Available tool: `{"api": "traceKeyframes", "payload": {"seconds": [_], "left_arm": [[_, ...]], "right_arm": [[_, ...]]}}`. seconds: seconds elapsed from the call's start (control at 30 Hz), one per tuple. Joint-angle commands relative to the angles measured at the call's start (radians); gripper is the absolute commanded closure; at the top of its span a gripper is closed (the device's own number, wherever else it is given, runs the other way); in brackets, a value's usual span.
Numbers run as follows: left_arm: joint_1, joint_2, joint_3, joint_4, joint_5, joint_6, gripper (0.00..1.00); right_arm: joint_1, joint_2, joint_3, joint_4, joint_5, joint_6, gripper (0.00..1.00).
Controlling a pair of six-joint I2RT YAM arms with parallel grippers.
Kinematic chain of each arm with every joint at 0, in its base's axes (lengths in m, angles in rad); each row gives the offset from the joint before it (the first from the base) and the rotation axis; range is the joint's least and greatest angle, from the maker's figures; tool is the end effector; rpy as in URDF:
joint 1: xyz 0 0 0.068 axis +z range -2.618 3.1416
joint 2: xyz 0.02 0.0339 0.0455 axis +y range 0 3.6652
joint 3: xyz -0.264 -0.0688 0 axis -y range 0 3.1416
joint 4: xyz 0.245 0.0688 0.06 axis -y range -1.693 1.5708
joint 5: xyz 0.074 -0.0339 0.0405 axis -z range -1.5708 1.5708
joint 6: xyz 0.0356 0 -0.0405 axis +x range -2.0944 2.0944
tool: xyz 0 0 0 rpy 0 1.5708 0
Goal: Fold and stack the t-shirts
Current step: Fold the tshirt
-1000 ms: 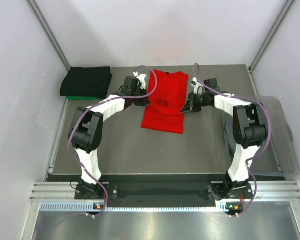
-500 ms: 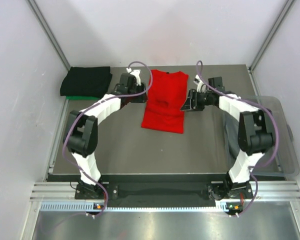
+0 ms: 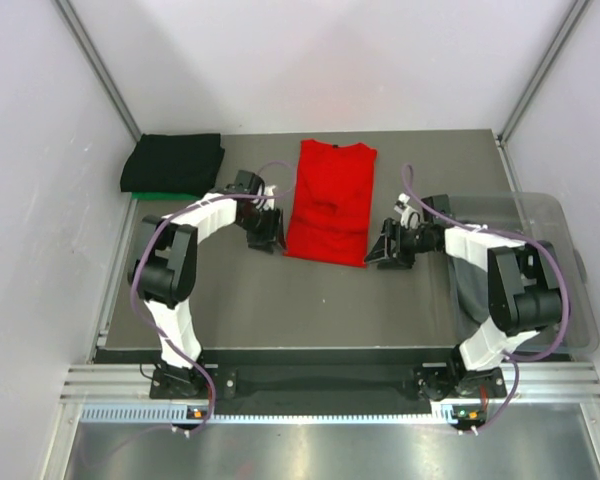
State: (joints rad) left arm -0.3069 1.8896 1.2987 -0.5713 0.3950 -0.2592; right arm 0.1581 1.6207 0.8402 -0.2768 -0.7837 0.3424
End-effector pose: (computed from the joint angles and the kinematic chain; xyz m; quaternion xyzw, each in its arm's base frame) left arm 0.3601 -0.1285 0.1795 0.0627 0.9589 -0.2401 0.1374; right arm 0.2905 0.0718 0.1610 -0.0143 0.8990 0.4160 0.1359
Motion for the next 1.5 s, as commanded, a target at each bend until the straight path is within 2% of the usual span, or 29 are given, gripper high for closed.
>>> {"api": "traceKeyframes", "payload": {"seconds": [0.0, 0.53, 0.77, 1.07, 1.13, 1.2, 1.23, 1.3, 1.33, 1.43, 1.47], "left_arm": [[0.008, 0.015, -0.007, -0.042, 0.081, -0.008, 0.47], [0.008, 0.095, 0.005, -0.019, 0.133, -0.035, 0.48], [0.008, 0.123, 0.024, -0.009, 0.142, -0.046, 0.57], [0.008, 0.146, 0.045, -0.004, 0.13, -0.048, 0.6], [0.008, 0.152, 0.054, -0.007, 0.128, -0.045, 0.65], [0.008, 0.164, 0.066, -0.012, 0.134, -0.04, 0.71], [0.008, 0.166, 0.07, -0.013, 0.136, -0.04, 0.84], [0.008, 0.169, 0.074, -0.01, 0.139, -0.037, 0.97], [0.008, 0.169, 0.074, -0.006, 0.137, -0.04, 1.0], [0.008, 0.155, 0.067, 0.01, 0.139, -0.046, 1.0], [0.008, 0.135, 0.062, 0.013, 0.134, -0.046, 1.0]], "right_arm": [[0.008, 0.005, 0.007, 0.099, -0.032, 0.05, 0.38], [0.057, 0.143, 0.036, 0.12, -0.008, 0.056, 0.41], [0.074, 0.172, 0.037, 0.148, 0.011, 0.069, 0.45], [0.063, 0.208, 0.069, 0.128, 0.064, 0.049, 0.49], [0.057, 0.218, 0.068, 0.134, 0.072, 0.049, 0.5], [0.055, 0.232, 0.066, 0.148, 0.073, 0.05, 0.55], [0.054, 0.238, 0.069, 0.152, 0.074, 0.052, 0.58], [0.052, 0.249, 0.076, 0.159, 0.07, 0.049, 0.66], [0.052, 0.249, 0.077, 0.163, 0.07, 0.043, 0.69], [0.051, 0.229, 0.083, 0.169, 0.057, 0.009, 0.96], [0.049, 0.216, 0.08, 0.172, 0.067, 0.003, 1.0]]}}
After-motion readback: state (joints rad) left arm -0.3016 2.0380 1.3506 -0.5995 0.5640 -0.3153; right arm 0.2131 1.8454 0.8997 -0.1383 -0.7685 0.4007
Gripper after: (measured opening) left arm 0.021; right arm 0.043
